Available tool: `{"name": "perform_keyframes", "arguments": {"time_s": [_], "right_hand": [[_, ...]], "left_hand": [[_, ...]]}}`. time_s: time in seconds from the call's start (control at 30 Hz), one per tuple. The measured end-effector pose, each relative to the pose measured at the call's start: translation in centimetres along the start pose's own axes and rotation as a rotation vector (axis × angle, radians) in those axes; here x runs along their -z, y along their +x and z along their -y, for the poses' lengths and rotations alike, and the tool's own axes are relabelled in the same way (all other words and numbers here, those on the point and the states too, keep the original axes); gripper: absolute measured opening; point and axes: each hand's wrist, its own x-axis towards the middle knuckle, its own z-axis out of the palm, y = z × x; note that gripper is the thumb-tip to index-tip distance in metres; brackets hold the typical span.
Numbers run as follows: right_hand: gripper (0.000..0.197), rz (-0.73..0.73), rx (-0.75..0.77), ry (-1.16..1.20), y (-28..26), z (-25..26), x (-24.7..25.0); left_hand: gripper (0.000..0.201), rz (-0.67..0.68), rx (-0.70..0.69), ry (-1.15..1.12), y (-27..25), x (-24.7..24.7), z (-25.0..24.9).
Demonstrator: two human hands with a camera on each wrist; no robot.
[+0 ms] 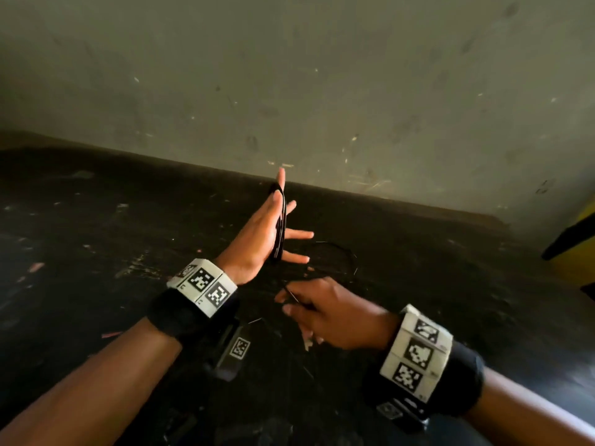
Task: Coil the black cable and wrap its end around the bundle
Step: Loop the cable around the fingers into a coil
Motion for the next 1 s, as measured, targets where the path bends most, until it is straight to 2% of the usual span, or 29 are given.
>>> {"name": "perform_keyframes", "arguments": {"time_s": [0.1, 0.17, 0.3, 0.37, 0.43, 0.5, 0.6, 0.73, 0.87, 0.93, 1.0], "right_hand": [[0.017, -0.059, 0.132, -0.282, -0.6, 1.4, 3.1], [0.014, -0.114, 0.153, -0.430, -1.0, 2.0, 5.9], [0.021, -0.096, 0.165, -0.599, -1.7, 4.1, 11.2], [0.022, -0.075, 0.183, -0.615, -1.8, 5.2, 12.7], [0.021, -0.037, 0.185, -0.579, -1.6, 5.8, 13.5], [0.024, -0.030, 0.181, -0.531, -1.1, 5.6, 14.2], [0.028, -0.080, 0.161, -0.386, -0.6, 3.9, 14.8], [0.034, -0.185, 0.097, -0.098, 0.0, 0.9, 13.4], [0.035, -0.340, 0.122, 0.023, 0.6, -1.4, 9.7], [0.041, -0.445, 0.094, 0.183, 0.7, -1.9, 7.5], [0.037, -0.485, 0.089, 0.418, 0.6, -2.1, 5.0]], "left_hand": [[0.055, 0.047, 0.057, 0.144, -1.0, 0.3, 1.4], [0.051, 0.126, 0.086, 0.202, -2.0, 0.3, 2.0], [0.041, 0.272, 0.170, 0.285, -3.6, -0.8, 2.7], [0.043, 0.341, 0.245, 0.283, -4.0, -1.5, 2.8], [0.050, 0.408, 0.296, 0.280, -4.1, -1.9, 2.6], [0.046, 0.468, 0.326, 0.224, -4.4, -2.2, 2.0], [0.043, 0.558, 0.364, 0.019, -4.8, -2.0, 0.7], [0.046, 0.638, 0.319, -0.137, -5.4, -1.7, -0.3], [0.046, 0.626, 0.281, -0.282, -5.4, -1.7, -1.1], [0.047, 0.609, 0.252, -0.405, -4.9, -1.9, -1.6], [0.049, 0.578, 0.201, -0.562, -4.1, -2.3, -2.0]]}}
